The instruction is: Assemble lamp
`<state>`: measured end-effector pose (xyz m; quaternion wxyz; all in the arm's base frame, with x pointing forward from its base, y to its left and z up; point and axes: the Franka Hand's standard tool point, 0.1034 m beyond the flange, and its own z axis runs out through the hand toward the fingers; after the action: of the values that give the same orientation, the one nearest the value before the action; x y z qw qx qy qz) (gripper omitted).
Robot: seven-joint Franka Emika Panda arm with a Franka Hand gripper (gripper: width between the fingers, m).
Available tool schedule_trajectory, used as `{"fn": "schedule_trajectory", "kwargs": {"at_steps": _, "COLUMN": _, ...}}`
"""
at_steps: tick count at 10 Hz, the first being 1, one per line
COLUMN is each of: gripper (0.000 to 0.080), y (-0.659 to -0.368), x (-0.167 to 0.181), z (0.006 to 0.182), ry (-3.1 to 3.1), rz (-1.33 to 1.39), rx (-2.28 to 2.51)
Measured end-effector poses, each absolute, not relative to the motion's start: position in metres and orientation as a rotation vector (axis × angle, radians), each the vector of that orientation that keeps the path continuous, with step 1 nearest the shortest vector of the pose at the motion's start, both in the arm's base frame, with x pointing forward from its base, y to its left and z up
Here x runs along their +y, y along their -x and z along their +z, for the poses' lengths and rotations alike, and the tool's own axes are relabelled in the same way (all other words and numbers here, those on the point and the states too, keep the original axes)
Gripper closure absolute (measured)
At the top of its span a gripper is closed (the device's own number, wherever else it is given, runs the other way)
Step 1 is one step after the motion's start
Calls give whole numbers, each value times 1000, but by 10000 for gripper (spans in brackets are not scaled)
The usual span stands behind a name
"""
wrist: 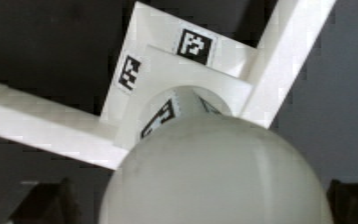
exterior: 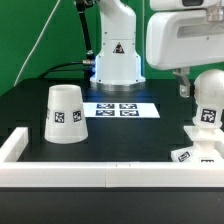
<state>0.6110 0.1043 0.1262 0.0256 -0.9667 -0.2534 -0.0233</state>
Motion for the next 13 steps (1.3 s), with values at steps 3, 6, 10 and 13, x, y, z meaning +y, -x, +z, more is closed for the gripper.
{"fn": "schedule_trajectory", "kwargs": {"at_steps": 3, "gripper": 101, "y": -612, "x": 103, "z": 127, "ry": 2908, "rz": -78, "rx": -1090}}
{"fn": "schedule_trajectory", "kwargs": {"at_steps": 6, "gripper": 101, "y": -611, "x": 101, "z": 126, "ry": 2819, "rz": -75, "rx": -1333}}
{"fn": "schedule_trajectory", "kwargs": {"at_steps": 10, "gripper": 101, "y": -613, "x": 106, "z": 122, "ry": 2738, "rz": -62, "rx": -1533}}
{"fn": "schedule_trajectory", "kwargs": {"at_steps": 13, "gripper": 141, "y": -614, "x": 106, "z": 121, "ry": 2744, "rz": -63, "rx": -1523}}
